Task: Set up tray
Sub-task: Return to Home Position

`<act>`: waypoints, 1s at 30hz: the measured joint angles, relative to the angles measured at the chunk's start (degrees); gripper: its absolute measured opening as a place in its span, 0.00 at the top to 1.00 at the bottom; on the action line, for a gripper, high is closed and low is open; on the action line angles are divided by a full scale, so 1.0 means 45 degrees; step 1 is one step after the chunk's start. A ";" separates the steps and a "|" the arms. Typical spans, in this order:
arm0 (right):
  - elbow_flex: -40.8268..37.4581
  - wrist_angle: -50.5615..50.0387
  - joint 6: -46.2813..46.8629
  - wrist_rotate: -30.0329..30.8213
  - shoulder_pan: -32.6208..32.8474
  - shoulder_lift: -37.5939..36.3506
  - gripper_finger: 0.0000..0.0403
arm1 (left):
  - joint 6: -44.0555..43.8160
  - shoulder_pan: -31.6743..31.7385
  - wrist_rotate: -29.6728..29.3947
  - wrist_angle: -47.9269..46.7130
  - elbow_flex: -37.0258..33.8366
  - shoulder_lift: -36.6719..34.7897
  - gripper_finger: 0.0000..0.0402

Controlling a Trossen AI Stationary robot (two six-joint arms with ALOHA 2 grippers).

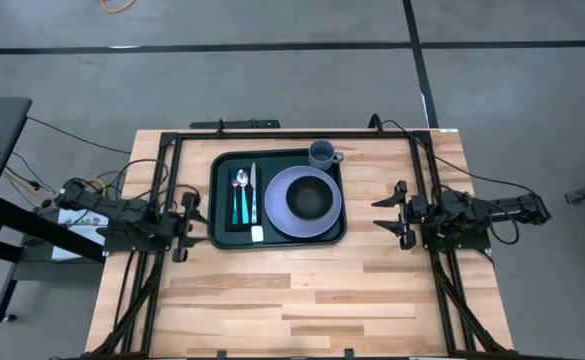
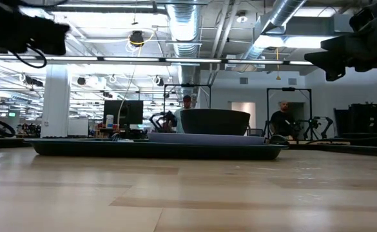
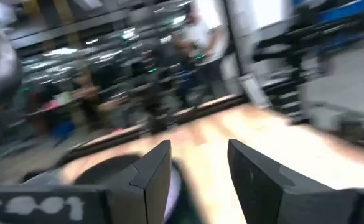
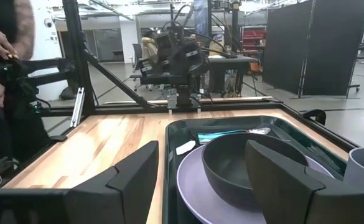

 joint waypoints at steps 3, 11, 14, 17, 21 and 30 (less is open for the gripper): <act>0.0000 0.0001 0.0003 -0.0004 -0.0002 -0.0020 0.43 | -0.0079 0.0192 -0.1311 -0.0360 -0.0005 -0.0021 0.63; 0.0000 0.0004 0.0004 -0.0004 0.0000 -0.0010 0.43 | -0.0285 0.0219 -0.1704 -0.0356 -0.0019 -0.0020 0.63; 0.0000 0.0004 0.0004 -0.0004 -0.0004 -0.0010 0.43 | -0.0361 0.0219 -0.1704 -0.0360 -0.0019 -0.0019 0.63; 0.0000 0.0004 0.0004 -0.0004 0.0000 -0.0010 0.43 | -0.0300 0.0219 -0.1701 -0.0361 -0.0024 -0.0019 0.63; 0.0000 0.0004 0.0004 -0.0004 0.0000 -0.0010 0.43 | -0.0317 0.0219 -0.1701 -0.0361 -0.0029 -0.0019 0.63; 0.0000 0.0004 0.0004 -0.0004 0.0000 -0.0010 0.43 | -0.0372 0.0219 -0.1696 -0.0366 -0.0034 -0.0019 0.63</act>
